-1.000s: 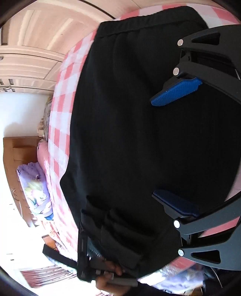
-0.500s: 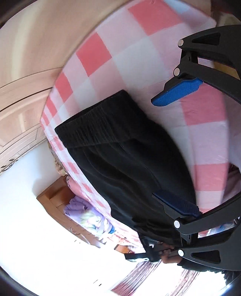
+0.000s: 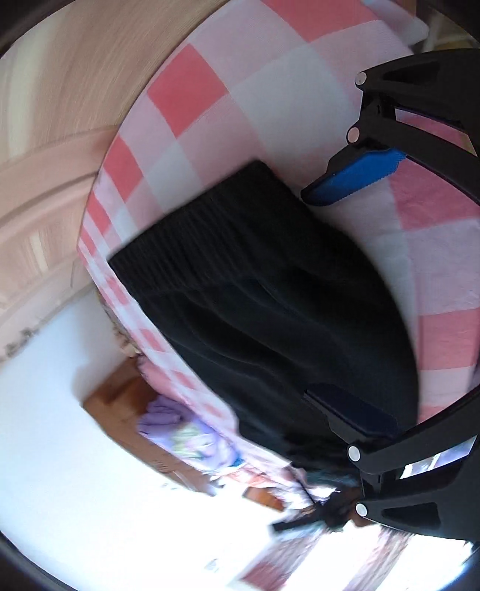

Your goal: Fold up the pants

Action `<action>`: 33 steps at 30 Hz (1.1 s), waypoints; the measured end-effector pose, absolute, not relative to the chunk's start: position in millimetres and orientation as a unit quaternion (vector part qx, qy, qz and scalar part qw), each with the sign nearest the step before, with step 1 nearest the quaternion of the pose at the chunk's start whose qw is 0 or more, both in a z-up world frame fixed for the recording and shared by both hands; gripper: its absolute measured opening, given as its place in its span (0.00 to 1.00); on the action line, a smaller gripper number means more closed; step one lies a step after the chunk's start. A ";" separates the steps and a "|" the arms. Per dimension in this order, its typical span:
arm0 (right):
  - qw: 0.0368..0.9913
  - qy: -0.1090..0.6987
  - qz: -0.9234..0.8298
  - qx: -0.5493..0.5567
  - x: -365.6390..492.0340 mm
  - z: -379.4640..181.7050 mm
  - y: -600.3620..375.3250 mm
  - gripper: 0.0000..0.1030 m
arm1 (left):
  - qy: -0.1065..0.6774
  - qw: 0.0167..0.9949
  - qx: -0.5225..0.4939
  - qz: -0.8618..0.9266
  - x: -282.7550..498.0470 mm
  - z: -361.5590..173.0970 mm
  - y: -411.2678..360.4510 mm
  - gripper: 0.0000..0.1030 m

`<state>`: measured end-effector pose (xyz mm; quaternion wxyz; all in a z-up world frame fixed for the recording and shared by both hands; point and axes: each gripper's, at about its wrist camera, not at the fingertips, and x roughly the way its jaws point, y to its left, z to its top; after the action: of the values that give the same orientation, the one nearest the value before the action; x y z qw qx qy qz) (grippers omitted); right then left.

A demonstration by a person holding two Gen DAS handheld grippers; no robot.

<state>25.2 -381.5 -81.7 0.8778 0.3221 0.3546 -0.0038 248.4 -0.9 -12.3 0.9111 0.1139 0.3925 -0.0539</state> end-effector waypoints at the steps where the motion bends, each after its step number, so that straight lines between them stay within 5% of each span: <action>1: 0.877 0.348 0.002 0.332 25.1 -82.7 -379.4 0.93 | 0.373 0.919 0.096 -0.086 235.8 2.9 -9.7 0.95; 5: 0.876 0.353 -0.013 0.327 30.5 -81.3 -375.8 0.93 | 0.348 0.907 0.093 -0.217 194.9 39.9 -82.8 0.97; 12: 0.867 0.362 0.020 0.341 29.8 -84.2 -381.3 0.89 | 0.382 0.841 0.249 -0.292 154.2 -15.8 -224.8 0.96; 20: 0.874 0.322 -0.030 0.363 40.1 -86.3 -389.4 0.86 | 0.430 0.822 0.205 -0.313 168.3 -53.7 -229.1 0.98; 22: 0.885 0.342 -0.033 0.315 42.6 -83.9 -378.4 0.76 | 0.435 0.820 0.198 -0.316 170.3 -54.4 -227.8 0.99; 23: 0.884 0.341 -0.032 0.318 41.3 -85.4 -379.6 0.51 | 0.433 0.821 0.201 -0.313 169.4 -54.7 -228.2 0.99; 24: 0.880 0.343 -0.030 0.328 39.3 -89.0 -382.5 0.42 | 0.430 0.823 0.203 -0.311 168.0 -54.7 -228.4 0.99; 28: 0.890 0.309 -0.028 0.334 27.0 -91.6 -385.0 0.34 | 0.430 0.824 0.198 -0.311 167.7 -54.1 -227.1 0.99; 33: 0.938 0.286 -0.090 0.171 27.0 -68.0 -340.4 0.32 | 0.451 0.813 0.183 -0.321 174.2 -30.3 -231.0 0.97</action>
<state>27.0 -340.4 -68.0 0.9384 0.1713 0.2863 -0.0899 174.2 -231.0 -30.3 0.8125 0.1827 0.4510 -0.3210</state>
